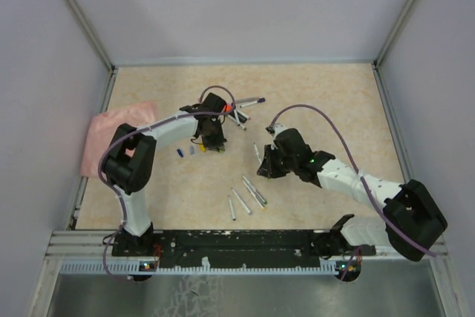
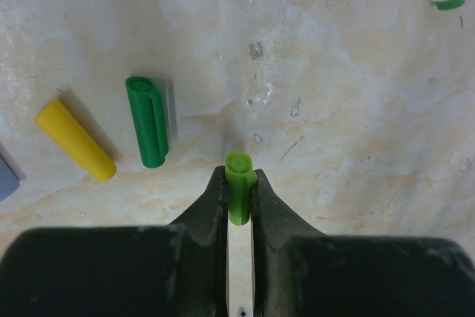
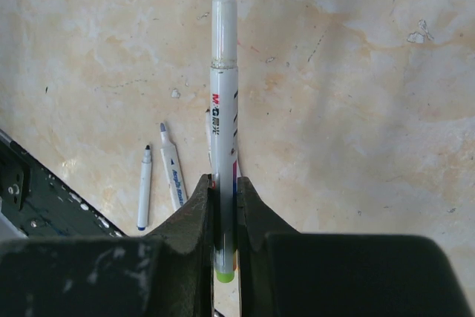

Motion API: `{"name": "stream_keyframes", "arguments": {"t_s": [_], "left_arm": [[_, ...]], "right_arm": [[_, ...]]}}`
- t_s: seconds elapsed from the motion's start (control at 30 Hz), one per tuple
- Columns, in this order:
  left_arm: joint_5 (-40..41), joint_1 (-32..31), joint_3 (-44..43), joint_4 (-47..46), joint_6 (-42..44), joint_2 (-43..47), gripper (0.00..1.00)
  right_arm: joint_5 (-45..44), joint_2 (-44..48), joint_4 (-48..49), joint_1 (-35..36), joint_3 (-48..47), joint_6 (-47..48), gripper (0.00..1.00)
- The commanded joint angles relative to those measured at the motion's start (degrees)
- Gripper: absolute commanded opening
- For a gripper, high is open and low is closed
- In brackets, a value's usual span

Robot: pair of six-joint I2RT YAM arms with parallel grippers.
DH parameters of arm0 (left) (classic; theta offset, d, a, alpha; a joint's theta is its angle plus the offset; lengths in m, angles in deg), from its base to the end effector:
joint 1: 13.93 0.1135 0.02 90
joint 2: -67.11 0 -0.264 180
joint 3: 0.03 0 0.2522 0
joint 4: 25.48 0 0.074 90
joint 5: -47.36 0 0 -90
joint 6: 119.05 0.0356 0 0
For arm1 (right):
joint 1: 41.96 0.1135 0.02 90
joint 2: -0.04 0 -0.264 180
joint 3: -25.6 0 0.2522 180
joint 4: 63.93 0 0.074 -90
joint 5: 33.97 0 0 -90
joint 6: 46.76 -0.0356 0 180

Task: Open the pen caps
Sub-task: Place the pen cap at the center of the board, then place the pen at the center of the board.

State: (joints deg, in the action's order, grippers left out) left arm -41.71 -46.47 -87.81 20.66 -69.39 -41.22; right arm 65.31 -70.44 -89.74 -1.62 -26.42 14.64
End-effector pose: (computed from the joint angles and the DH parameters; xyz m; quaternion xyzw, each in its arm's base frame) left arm 0.3228 -0.2053 0.1749 -0.0682 0.9770 -0.1136 0.1672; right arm 0.1862 0.1657 0.2063 -0.1252 0.9104 0.2806 0.2771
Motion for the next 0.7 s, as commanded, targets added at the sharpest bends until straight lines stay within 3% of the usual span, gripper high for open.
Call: {"name": "stream_keyframes", "arguments": {"t_s": [0.0, 0.23, 0.47, 0.67], "left_arm": [[2.6, -0.2, -2.3, 0.3, 0.8, -2.1, 0.15], [2.7, -0.2, -3.5, 0.4, 1.6, -3.5, 0.32], [2.9, -0.2, -3.9, 0.5, 2.3, -1.1, 0.42], [4.3, -0.2, -4.0, 0.1, 3.5, 3.6, 0.43]], "right_arm": [[-0.2, 0.0, 0.9, 0.3, 0.1, -0.4, 0.00], [-0.4, -1.6, -1.9, 0.3, -1.0, 1.7, 0.00], [-0.4, -4.3, -6.9, 0.3, -1.9, 4.9, 0.01], [0.4, -6.5, -8.1, 0.4, -1.5, 5.9, 0.01]]}}
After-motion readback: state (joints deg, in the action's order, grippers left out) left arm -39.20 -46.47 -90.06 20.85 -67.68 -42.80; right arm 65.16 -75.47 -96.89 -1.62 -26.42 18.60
